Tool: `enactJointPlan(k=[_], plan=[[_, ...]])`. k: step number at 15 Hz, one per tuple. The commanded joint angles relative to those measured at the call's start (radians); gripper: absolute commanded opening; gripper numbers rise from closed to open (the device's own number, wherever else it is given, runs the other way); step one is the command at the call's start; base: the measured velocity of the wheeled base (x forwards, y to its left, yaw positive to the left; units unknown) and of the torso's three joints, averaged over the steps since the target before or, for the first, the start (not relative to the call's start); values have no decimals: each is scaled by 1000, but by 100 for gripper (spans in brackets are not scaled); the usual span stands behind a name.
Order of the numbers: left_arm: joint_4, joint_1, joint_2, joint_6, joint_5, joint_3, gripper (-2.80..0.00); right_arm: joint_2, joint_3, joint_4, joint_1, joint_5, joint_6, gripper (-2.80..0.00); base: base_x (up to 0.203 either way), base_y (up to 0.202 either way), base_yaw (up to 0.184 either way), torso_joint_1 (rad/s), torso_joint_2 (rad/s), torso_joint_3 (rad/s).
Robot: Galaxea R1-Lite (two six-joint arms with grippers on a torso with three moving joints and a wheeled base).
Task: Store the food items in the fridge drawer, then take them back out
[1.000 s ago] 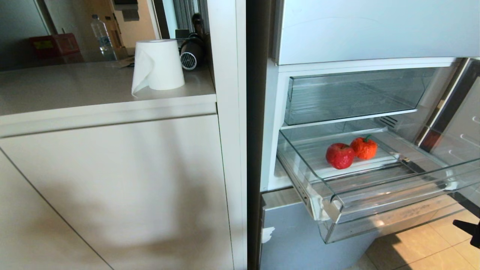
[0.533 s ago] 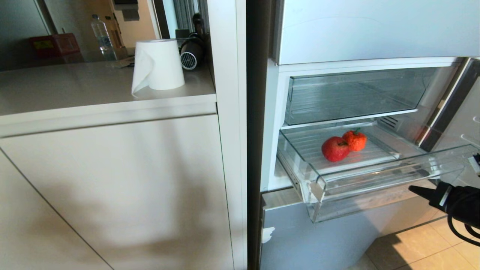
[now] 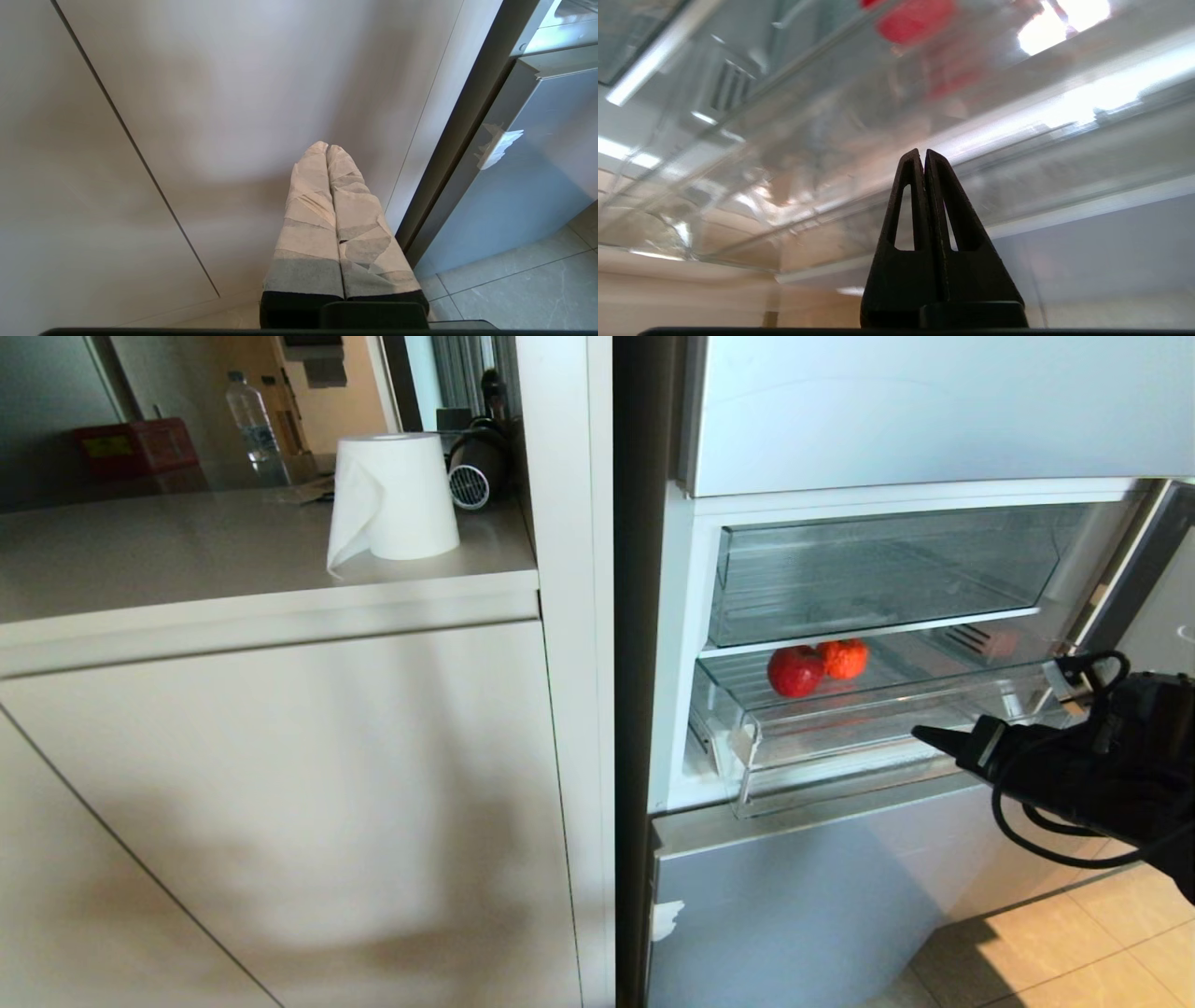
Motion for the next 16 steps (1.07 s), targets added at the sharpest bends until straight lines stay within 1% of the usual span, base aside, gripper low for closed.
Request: enactJointPlan(k=[1, 4, 7, 8, 10, 11, 16], plan=[[1, 0, 0, -1, 0, 0, -280, 86, -59, -6, 35, -3, 7, -280, 0, 0, 0, 0, 0, 0], [1, 0, 0, -1, 0, 0, -280, 158, -149, -5, 68, -24, 10, -280, 0, 0, 0, 0, 0, 0], [1, 0, 0, -1, 0, 0, -280, 240, -238, -5, 98, -80, 11, -280, 0, 0, 0, 0, 0, 0], [1, 0, 0, -1, 0, 0, -280, 255, -255, -5, 108, -84, 15, -280, 0, 0, 0, 0, 0, 0], [1, 0, 0, -1, 0, 0, -280, 260, -271, -7, 119, -84, 51, -280, 0, 0, 0, 0, 0, 0], [1, 0, 0, -1, 0, 0, -280, 255, -275, -7, 125, -83, 86, -280, 0, 0, 0, 0, 0, 0], [1, 0, 0, -1, 0, 0, -280, 166, -250, -15, 126, -83, 140, -280, 0, 0, 0, 0, 0, 0]])
